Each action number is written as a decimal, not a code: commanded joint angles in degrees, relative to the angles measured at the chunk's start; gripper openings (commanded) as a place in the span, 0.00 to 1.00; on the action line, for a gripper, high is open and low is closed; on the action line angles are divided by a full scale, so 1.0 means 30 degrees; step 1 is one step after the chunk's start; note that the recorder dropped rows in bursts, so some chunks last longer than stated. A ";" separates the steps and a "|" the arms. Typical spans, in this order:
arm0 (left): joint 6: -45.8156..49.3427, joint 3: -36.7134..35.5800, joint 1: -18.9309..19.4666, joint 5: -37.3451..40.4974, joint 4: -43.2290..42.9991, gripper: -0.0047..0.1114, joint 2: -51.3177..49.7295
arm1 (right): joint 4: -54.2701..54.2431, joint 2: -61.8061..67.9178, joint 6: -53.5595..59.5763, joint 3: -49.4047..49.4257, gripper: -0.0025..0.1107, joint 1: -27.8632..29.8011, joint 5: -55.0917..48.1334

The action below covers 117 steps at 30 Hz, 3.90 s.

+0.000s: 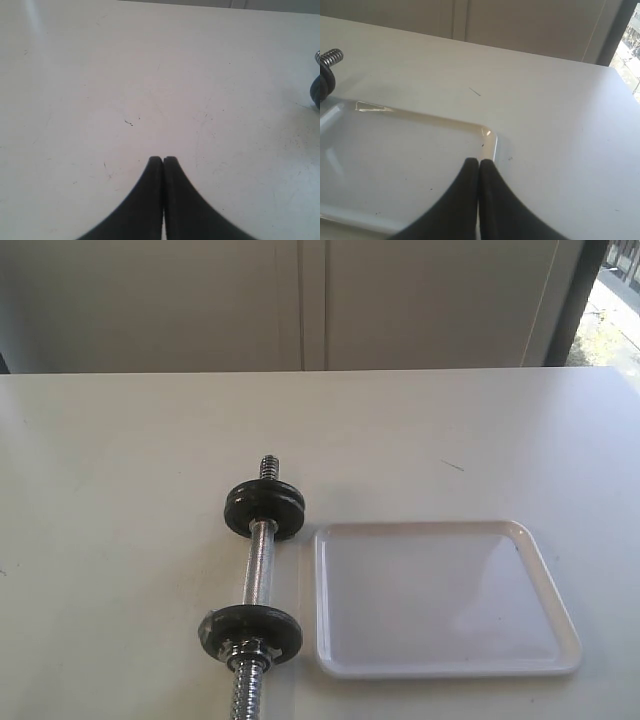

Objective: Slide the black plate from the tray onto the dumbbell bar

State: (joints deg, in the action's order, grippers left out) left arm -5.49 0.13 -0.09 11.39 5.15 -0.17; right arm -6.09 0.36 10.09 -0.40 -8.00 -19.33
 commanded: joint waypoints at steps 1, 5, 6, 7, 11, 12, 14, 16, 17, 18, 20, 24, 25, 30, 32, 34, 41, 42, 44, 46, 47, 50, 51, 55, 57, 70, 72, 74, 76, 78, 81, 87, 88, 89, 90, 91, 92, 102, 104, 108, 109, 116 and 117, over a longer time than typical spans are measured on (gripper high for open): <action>-0.0096 -0.0042 -0.0003 -0.0065 0.0103 0.04 0.0058 | -0.0009 -0.0120 -0.0135 0.0135 0.02 -0.0006 0.0012; -0.0096 -0.0042 -0.0003 -0.0065 0.0103 0.04 0.0058 | -0.0011 -0.0120 -0.0135 0.0135 0.02 -0.0006 0.0012; -0.0096 -0.0042 -0.0003 -0.0065 0.0103 0.04 0.0058 | -0.0011 -0.0120 -0.0135 0.0135 0.02 -0.0006 0.0012; -0.0096 -0.0042 -0.0003 -0.0065 0.0103 0.04 0.0058 | -0.0011 -0.0120 -0.0135 0.0135 0.02 -0.0006 0.0012; -0.0096 -0.0042 -0.0003 -0.0065 0.0103 0.04 0.0058 | -0.0011 -0.0120 -0.0135 0.0135 0.02 -0.0006 0.0012; -0.0096 -0.0042 -0.0003 -0.0065 0.0103 0.04 0.0058 | -0.0011 -0.0120 -0.0135 0.0135 0.02 -0.0006 0.0012; -0.0096 -0.0042 -0.0003 -0.0065 0.0103 0.04 0.0058 | -0.0011 -0.0120 -0.0135 0.0135 0.02 -0.0006 0.0012; -0.0096 -0.0042 -0.0003 -0.0065 0.0103 0.04 0.0058 | -0.0011 -0.0120 -0.0135 0.0135 0.02 -0.0006 0.0012; -0.0096 -0.0042 -0.0003 -0.0065 0.0103 0.04 0.0058 | -0.0011 -0.0120 -0.0135 0.0135 0.02 -0.0006 0.0096; -0.0096 -0.0042 -0.0003 -0.0065 0.0103 0.04 0.0058 | -0.0011 -0.0120 -0.0135 0.0135 0.02 -0.0006 0.0096; -0.0096 -0.0042 -0.0003 -0.0065 0.0103 0.04 0.0058 | -0.0011 -0.0120 -0.0135 0.0135 0.02 -0.0006 0.0096; -0.0096 -0.0042 -0.0003 -0.0065 0.0103 0.04 0.0058 | -0.0011 -0.0120 -0.0135 0.0135 0.02 0.0028 0.0096; -0.0096 -0.0042 -0.0003 -0.0065 0.0103 0.04 0.0058 | -0.0011 -0.0120 -0.0135 0.0135 0.02 0.0028 0.0096; -0.0096 -0.0042 -0.0003 -0.0065 0.0103 0.04 0.0058 | -0.0011 -0.0120 -0.0135 0.0135 0.02 0.0028 0.0096; -0.0096 -0.0042 -0.0003 -0.0065 0.0103 0.04 0.0058 | -0.0011 -0.0120 -0.0282 0.0135 0.02 0.0028 0.0096; -0.0096 -0.0042 -0.0003 -0.0065 0.0103 0.04 0.0058 | -0.0011 -0.0120 -0.1098 0.0135 0.02 0.0028 0.0096; -0.0096 -0.0042 -0.0003 -0.0065 0.0103 0.04 0.0058 | -0.0046 -0.0120 -0.3028 0.0135 0.02 0.0028 0.0227; -0.0096 -0.0042 -0.0003 -0.0065 0.0103 0.04 0.0058 | -0.0040 -0.0120 -0.3028 0.0135 0.02 0.0028 0.0143; -0.0096 -0.0042 -0.0003 -0.0065 0.0103 0.04 0.0058 | -0.0040 -0.0120 -0.3028 0.0135 0.02 0.0028 -0.0083; -0.0096 -0.0042 -0.0003 -0.0065 0.0103 0.04 0.0058 | -0.0040 -0.0120 -0.3028 0.0135 0.02 0.0028 -0.0083; -0.0096 -0.0042 -0.0003 -0.0065 0.0103 0.04 0.0058 | -0.0040 -0.0120 -0.3028 0.0135 0.02 0.0028 -0.0083; -0.0096 -0.0042 -0.0003 -0.0065 0.0103 0.04 0.0058 | -0.0040 -0.0120 -0.3028 0.0135 0.02 0.0028 -0.0083; -0.0096 -0.0042 -0.0003 -0.0065 0.0103 0.04 0.0058 | -0.0040 -0.0120 -0.3028 0.0135 0.02 0.0028 -0.0083; -0.0096 -0.0042 -0.0003 -0.0065 0.0103 0.04 0.0058 | -0.0040 -0.0120 -0.3028 0.0135 0.02 0.0476 -0.0083; -0.0096 -0.0042 -0.0003 -0.0065 0.0103 0.04 0.0058 | -0.0040 -0.0120 -0.3028 0.0135 0.02 0.1069 -0.0083; -0.0096 -0.0042 -0.0003 -0.0065 0.0103 0.04 0.0058 | -0.0040 -0.0120 -0.3028 0.0135 0.02 0.2539 -0.0083; -0.0096 -0.0042 -0.0003 -0.0065 0.0103 0.04 0.0058 | -0.0040 -0.0120 -0.3028 0.0135 0.02 0.2539 -0.0083; -0.0096 -0.0042 -0.0003 -0.0065 0.0103 0.04 0.0058 | -0.0040 -0.0120 -0.3028 0.0135 0.02 0.2539 -0.0083; -0.0096 -0.0042 -0.0003 -0.0065 0.0103 0.04 0.0058 | -0.0040 -0.0120 -0.3028 0.0135 0.02 0.2539 -0.0083; -0.0096 -0.0042 -0.0003 -0.0065 0.0103 0.04 0.0058 | -0.0040 -0.0120 -0.3028 0.0135 0.02 0.2539 -0.0083; -0.0096 -0.0042 -0.0003 -0.0065 0.0103 0.04 0.0058 | -0.0040 -0.0120 -0.3028 0.0135 0.02 0.2539 -0.0083; -0.0096 -0.0042 -0.0003 -0.0065 0.0103 0.04 0.0058 | -0.0040 -0.0120 -0.3028 0.0135 0.02 0.2539 -0.0083; -0.0096 -0.0042 -0.0003 -0.0065 0.0103 0.04 0.0058 | -0.0040 -0.0120 -0.3028 0.0135 0.02 0.2539 -0.0083; -0.0096 -0.0042 -0.0003 -0.0065 0.0103 0.04 0.0058 | -0.0040 -0.0120 -0.3028 0.0135 0.02 0.2539 -0.0083; -0.0096 -0.0042 -0.0003 -0.0065 0.0103 0.04 0.0058 | -0.0040 -0.0120 -0.3028 0.0135 0.02 0.2539 -0.0083; -0.0096 -0.0042 -0.0003 -0.0065 0.0103 0.04 0.0058 | -0.0040 -0.0120 -0.3062 0.0135 0.02 0.2527 -0.0083; -0.0096 -0.0042 -0.0003 -0.0065 0.0103 0.04 0.0058 | -0.0040 -0.0120 -0.3243 0.0135 0.02 0.2527 -0.0083; -0.0096 -0.0042 -0.0003 -0.0065 0.0103 0.04 0.0058 | -0.0040 -0.0120 -0.3243 0.0135 0.02 0.2527 -0.0083; -0.0096 -0.0042 -0.0003 -0.0065 0.0103 0.04 0.0058 | -0.0040 -0.0120 -0.3243 0.0135 0.02 0.2527 -0.0083; -0.0096 -0.0042 -0.0003 -0.0065 0.0103 0.04 0.0058 | -0.0040 -0.0120 -0.3243 0.0135 0.02 0.2527 -0.0083; -0.0096 -0.0042 -0.0003 -0.0065 0.0103 0.04 0.0058 | -0.0040 -0.0120 -0.3243 0.0135 0.02 0.2527 -0.0083; -0.0096 -0.0042 -0.0003 -0.0065 0.0103 0.04 0.0058 | -0.0040 -0.0120 -0.3243 0.0135 0.02 0.2527 -0.0083; -0.0096 -0.0042 -0.0003 -0.0065 0.0103 0.04 0.0058 | -0.0040 -0.0120 -0.3243 0.0135 0.02 0.2527 -0.0083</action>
State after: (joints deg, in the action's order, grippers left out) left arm -5.49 0.13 -0.09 11.39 5.15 -0.17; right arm -6.27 0.36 0.66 -0.40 -0.63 -19.62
